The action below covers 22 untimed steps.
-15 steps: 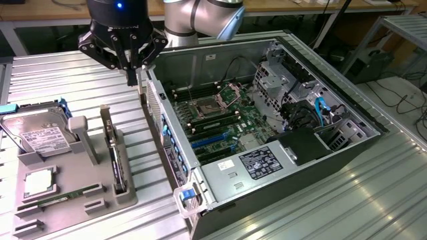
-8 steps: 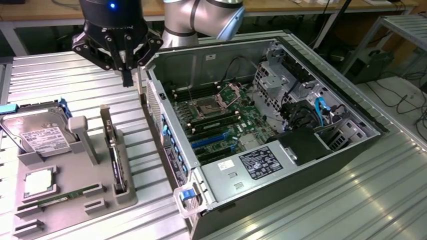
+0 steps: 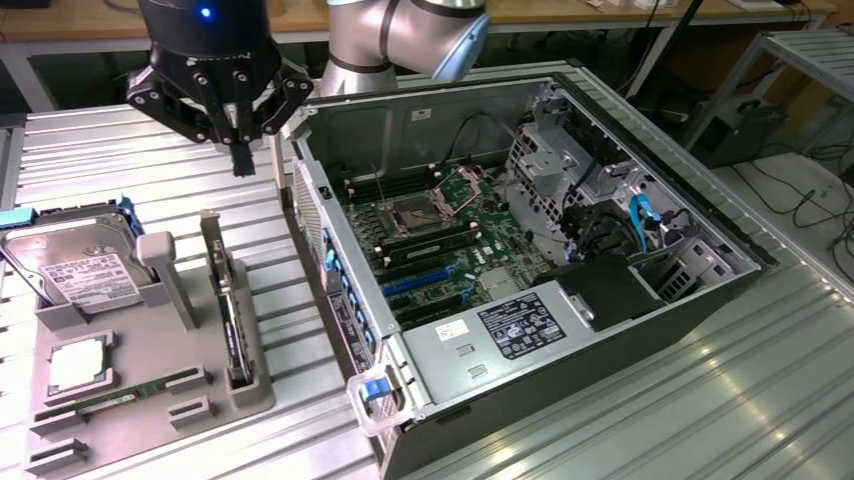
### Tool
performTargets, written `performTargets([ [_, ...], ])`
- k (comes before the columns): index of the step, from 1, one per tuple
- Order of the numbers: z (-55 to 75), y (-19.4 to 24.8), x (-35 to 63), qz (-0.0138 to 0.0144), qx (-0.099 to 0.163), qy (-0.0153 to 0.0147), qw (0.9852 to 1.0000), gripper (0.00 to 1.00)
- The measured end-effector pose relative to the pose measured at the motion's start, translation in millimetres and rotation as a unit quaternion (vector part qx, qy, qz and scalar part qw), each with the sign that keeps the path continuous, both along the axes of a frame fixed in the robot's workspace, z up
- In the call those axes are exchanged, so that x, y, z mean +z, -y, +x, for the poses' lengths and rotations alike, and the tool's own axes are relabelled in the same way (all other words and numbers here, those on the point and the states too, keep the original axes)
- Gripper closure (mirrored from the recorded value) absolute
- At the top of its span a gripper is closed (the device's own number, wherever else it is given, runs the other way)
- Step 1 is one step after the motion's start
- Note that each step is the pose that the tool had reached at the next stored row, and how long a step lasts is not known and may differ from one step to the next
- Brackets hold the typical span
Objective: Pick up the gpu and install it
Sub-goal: 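Reach for the gpu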
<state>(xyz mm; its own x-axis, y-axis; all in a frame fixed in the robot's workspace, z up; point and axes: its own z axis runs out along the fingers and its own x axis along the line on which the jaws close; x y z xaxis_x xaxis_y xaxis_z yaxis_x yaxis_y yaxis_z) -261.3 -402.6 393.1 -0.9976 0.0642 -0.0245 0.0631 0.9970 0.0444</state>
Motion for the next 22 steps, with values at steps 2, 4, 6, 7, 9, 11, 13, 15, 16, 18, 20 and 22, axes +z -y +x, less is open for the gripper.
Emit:
performTargets([
  [2,-3.4,0.1,0.0,0.0,0.0,0.0,1.0,0.89],
  [4,-7.6,0.3,0.0,0.0,0.001,0.0,1.0,0.89],
  [6,-10.6,0.5,0.0,0.0,0.001,0.0,1.0,0.89],
  [7,-12.1,0.6,0.0,0.0,0.001,0.0,1.0,0.89],
  [9,-15.3,1.1,0.0,0.0,0.001,0.0,1.0,0.89],
  [11,-18.8,2.2,-0.1,0.0,0.002,0.0,1.0,0.89],
  [13,-21.8,3.6,-0.1,0.0,0.002,0.0,1.0,0.89],
  [15,-24.5,5.7,-0.2,0.0,0.003,0.0,1.0,0.89],
  [16,-26.1,6.9,-0.1,-0.0001,0.003,0.0,1.0,0.89],
  [18,-30.3,11.2,-0.3,0.0,0.005,0.0,1.0,0.89],
  [20,-32.5,14.2,-0.3,0.0,0.005,0.0,1.0,0.89],
  [22,-34.9,18.0,-0.3,0.0,0.006,-0.0001,1.0,0.89],
])
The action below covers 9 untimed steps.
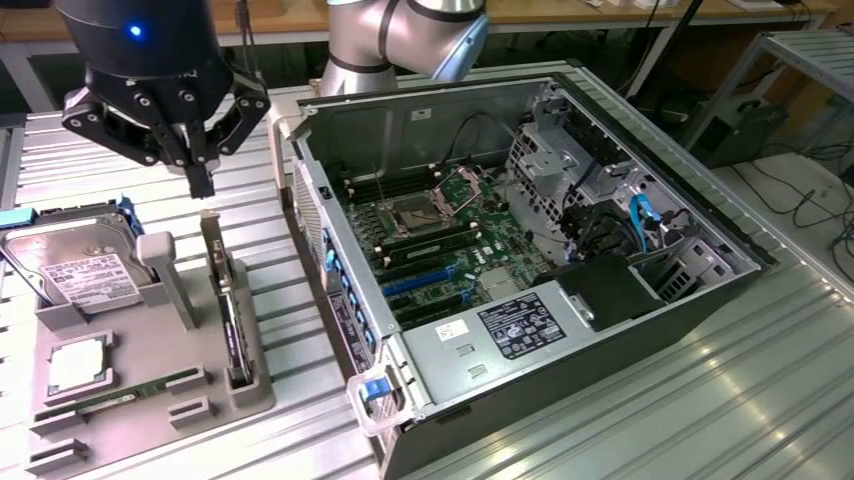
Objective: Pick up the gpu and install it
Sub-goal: 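Reach for the gpu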
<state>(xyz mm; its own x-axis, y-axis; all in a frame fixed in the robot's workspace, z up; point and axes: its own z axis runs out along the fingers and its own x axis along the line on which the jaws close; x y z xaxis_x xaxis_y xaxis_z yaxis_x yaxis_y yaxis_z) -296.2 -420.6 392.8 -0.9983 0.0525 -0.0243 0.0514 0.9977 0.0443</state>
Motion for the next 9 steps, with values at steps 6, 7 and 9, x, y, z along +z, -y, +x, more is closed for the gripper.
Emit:
performTargets([
  [6,-7.9,11.3,-0.3,0.0,0.002,0.0,1.0,0.89],
  [7,-9.0,13.0,-0.4,0.0,0.002,0.0,1.0,0.89],
  [9,-12.1,18.1,-0.7,0.0,0.003,0.0001,1.0,0.89],
])
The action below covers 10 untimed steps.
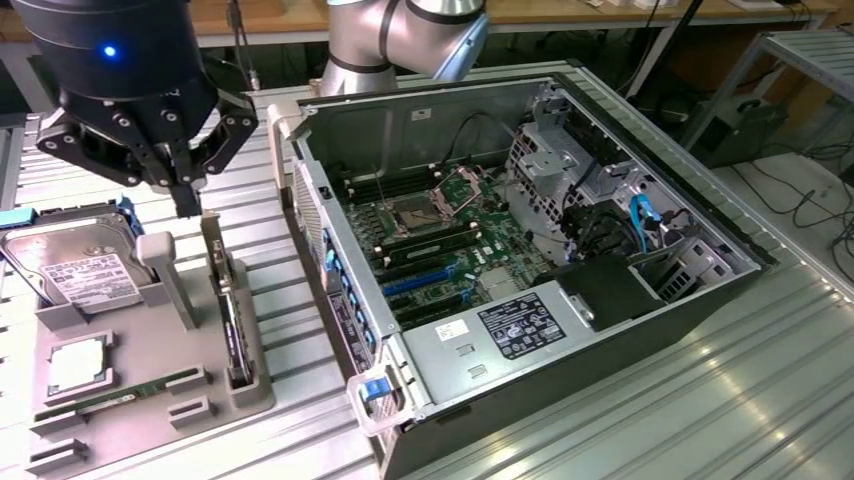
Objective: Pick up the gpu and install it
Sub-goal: 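Reach for the gpu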
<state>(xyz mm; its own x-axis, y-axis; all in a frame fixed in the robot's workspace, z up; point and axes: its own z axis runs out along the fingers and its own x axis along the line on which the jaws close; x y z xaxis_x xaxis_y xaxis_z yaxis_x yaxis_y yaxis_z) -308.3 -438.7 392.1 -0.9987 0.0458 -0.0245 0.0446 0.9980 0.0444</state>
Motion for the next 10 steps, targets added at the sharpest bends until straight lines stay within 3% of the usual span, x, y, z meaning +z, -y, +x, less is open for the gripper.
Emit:
performTargets([
  [7,-8.6,15.4,-0.8,-0.0001,0.002,-0.0001,1.0,0.89],
  [10,-9.7,16.8,-0.8,0.0005,0.002,0.0,1.0,0.89],
])
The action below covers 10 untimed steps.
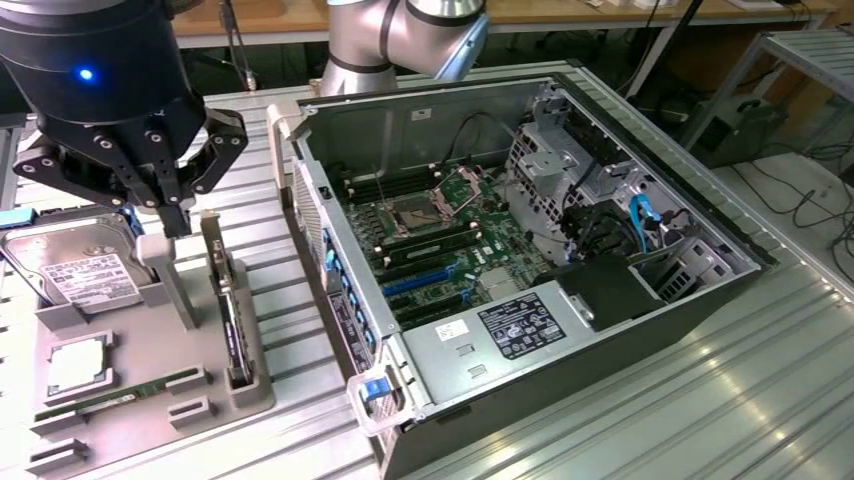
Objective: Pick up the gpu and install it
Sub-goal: 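Reach for the gpu, then pick up the gpu and move the gpu toward the slot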
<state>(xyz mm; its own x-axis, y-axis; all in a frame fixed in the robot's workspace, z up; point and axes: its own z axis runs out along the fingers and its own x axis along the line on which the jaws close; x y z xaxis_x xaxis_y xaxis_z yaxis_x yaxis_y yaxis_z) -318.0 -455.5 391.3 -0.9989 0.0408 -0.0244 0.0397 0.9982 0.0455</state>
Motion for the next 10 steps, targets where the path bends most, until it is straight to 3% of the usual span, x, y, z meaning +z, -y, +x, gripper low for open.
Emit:
performTargets([
  [10,0.1,0.1,0.0,0.0,0.0,0.0,1.0,0.89],
])
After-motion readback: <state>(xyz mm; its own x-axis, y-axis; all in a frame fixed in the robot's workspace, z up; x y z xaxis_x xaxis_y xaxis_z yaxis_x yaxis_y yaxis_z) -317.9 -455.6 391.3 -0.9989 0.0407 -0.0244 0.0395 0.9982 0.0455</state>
